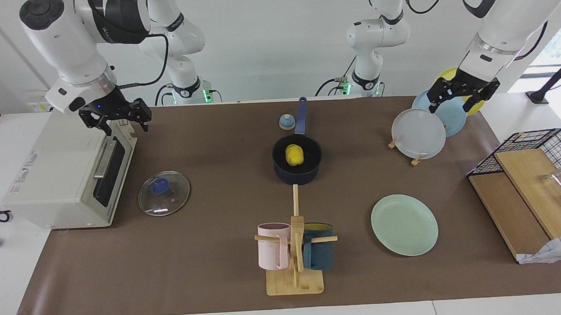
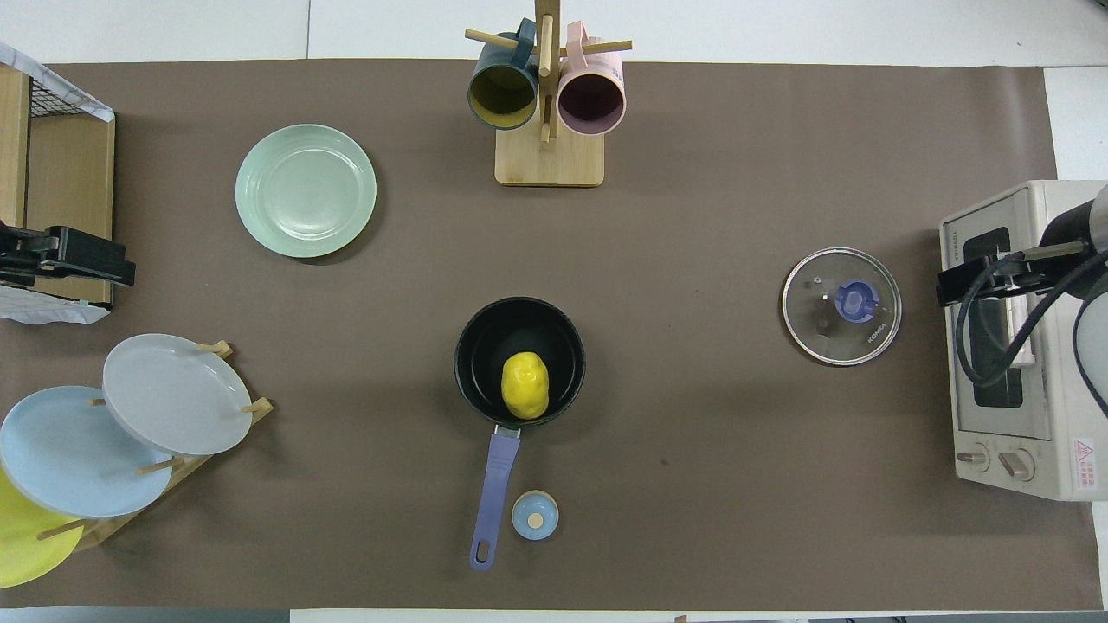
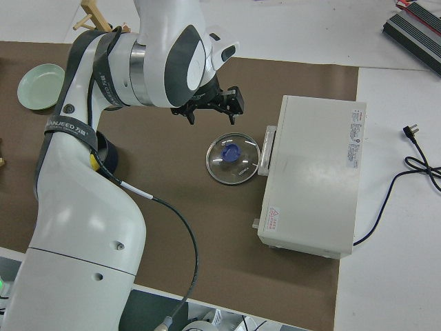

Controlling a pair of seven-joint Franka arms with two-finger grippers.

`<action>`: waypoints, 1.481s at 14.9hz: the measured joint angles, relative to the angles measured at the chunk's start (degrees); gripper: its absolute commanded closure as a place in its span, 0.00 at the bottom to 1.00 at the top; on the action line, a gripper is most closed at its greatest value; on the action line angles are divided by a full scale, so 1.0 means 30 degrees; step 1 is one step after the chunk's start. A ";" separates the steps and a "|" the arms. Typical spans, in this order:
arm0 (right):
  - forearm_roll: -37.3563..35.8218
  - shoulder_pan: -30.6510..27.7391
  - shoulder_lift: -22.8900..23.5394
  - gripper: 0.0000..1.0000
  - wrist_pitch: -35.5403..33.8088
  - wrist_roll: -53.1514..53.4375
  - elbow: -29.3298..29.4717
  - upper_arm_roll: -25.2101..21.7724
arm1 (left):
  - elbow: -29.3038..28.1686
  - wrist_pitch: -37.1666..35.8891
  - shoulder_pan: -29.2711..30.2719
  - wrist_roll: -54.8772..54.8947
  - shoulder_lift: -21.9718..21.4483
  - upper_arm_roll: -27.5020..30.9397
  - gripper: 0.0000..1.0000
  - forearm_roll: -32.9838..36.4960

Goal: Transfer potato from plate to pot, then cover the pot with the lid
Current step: 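Open the left gripper and withdraw it to the table edge, then reach the right gripper to the purple knob of the glass lid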

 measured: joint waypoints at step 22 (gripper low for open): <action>0.0185 0.1089 -0.0196 0.00 0.3406 -0.3004 -0.2395 0.0353 | -0.0028 -0.0001 -0.0188 -0.0093 -0.0070 0.0026 0.00 0.0001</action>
